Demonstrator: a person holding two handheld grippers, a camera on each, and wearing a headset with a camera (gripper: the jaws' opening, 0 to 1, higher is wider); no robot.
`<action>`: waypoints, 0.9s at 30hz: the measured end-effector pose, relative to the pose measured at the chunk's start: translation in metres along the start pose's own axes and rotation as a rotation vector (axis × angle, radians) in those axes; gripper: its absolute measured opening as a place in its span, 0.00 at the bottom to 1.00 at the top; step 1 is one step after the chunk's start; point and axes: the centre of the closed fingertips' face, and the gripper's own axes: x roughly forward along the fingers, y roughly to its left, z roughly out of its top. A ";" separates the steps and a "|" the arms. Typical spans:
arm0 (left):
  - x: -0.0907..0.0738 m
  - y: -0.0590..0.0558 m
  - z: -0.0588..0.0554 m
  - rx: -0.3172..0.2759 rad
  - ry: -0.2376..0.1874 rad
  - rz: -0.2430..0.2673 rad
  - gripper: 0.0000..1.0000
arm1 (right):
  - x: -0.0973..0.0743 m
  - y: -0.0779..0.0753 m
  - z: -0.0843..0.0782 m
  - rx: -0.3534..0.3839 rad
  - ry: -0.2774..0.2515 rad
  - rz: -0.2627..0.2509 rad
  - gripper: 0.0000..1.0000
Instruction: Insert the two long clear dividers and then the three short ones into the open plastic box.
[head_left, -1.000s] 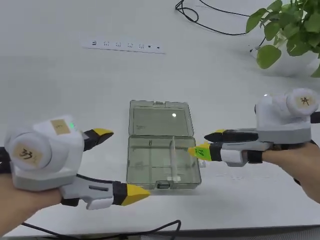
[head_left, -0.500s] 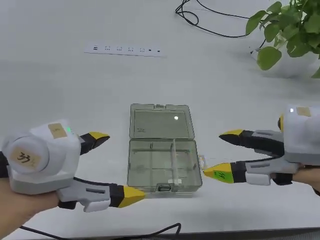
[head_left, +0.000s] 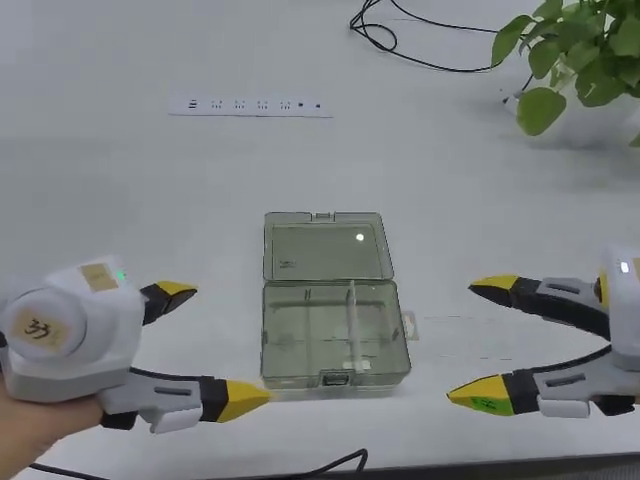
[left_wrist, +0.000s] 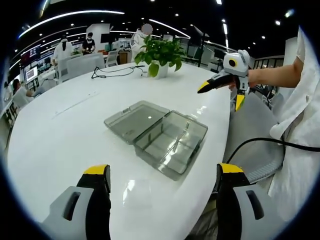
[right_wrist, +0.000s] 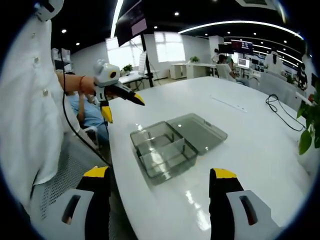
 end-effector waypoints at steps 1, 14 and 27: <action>0.000 0.002 -0.003 -0.005 0.008 0.007 0.89 | -0.001 0.000 -0.001 -0.005 -0.001 -0.003 0.82; -0.001 0.028 -0.062 0.009 0.268 0.100 0.75 | -0.008 0.003 -0.003 -0.017 -0.028 -0.021 0.81; 0.007 0.042 -0.098 -0.034 0.440 0.145 0.55 | -0.012 0.005 -0.004 -0.014 -0.046 -0.047 0.79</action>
